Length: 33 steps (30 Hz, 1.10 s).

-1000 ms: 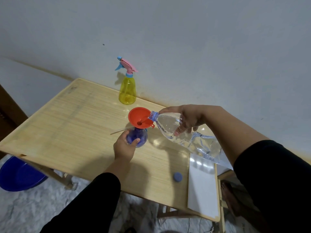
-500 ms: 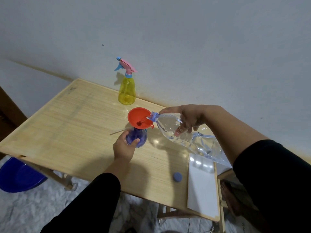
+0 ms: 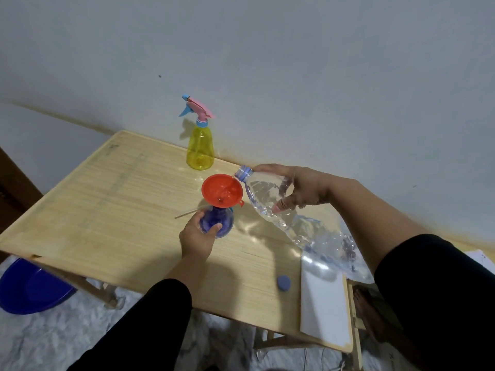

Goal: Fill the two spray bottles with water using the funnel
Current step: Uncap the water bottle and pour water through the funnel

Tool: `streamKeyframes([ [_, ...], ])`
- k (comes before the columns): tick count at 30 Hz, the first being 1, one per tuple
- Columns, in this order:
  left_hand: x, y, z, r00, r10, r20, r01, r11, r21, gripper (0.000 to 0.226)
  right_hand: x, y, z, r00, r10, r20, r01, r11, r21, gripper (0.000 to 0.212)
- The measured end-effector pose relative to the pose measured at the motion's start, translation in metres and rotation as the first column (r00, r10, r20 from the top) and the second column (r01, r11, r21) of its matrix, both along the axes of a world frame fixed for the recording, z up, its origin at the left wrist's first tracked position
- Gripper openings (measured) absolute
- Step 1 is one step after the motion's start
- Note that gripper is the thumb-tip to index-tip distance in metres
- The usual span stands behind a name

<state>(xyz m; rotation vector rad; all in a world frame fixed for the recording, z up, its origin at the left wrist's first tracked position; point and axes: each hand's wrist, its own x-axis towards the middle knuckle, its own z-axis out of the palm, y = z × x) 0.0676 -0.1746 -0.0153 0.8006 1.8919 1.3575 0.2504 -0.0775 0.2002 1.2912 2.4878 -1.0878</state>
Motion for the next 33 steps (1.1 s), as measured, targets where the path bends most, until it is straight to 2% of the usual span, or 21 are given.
streamKeyframes([
  [3, 0.0, 0.0, 0.001, 1.0, 0.007, -0.006, -0.007, 1.0, -0.003, 0.051, 0.004, -0.003, 0.006, 0.992, -0.024, -0.123, 0.036, 0.995, 0.097, 0.086],
  [8, 0.0, -0.001, 0.004, 1.0, -0.007, -0.016, 0.007, 1.0, 0.013, 0.045, 0.02, -0.004, 0.007, 0.912, -0.158, -0.377, 0.266, 0.931, 0.251, 0.088],
  [14, -0.003, -0.001, 0.006, 0.998, -0.025, -0.06, 0.025, 1.0, -0.014, 0.048, 0.025, -0.012, -0.015, 0.66, -0.344, -0.668, 0.63, 0.738, 0.242, 0.09],
  [18, -0.007, 0.0, 0.007, 0.996, -0.057, -0.069, 0.055, 0.998, -0.044, 0.05, 0.018, -0.018, -0.033, 0.54, -0.397, -0.742, 0.767, 0.595, 0.24, 0.093],
  [26, -0.019, 0.004, 0.009, 0.982, -0.137, -0.133, 0.126, 0.988, -0.09, 0.041, 0.015, -0.036, -0.064, 0.268, -0.467, -0.843, 0.93, 0.355, 0.099, 0.098],
  [28, -0.021, 0.004, 0.009, 0.972, -0.16, -0.172, 0.146, 0.985, -0.091, 0.042, 0.013, -0.04, -0.066, 0.242, -0.475, -0.846, 0.944, 0.317, 0.092, 0.097],
  [33, -0.029, 0.005, 0.007, 0.95, -0.218, -0.223, 0.208, 0.976, -0.068, 0.042, 0.0, -0.054, -0.066, 0.252, -0.502, -0.828, 0.962, 0.224, 0.157, 0.091],
])
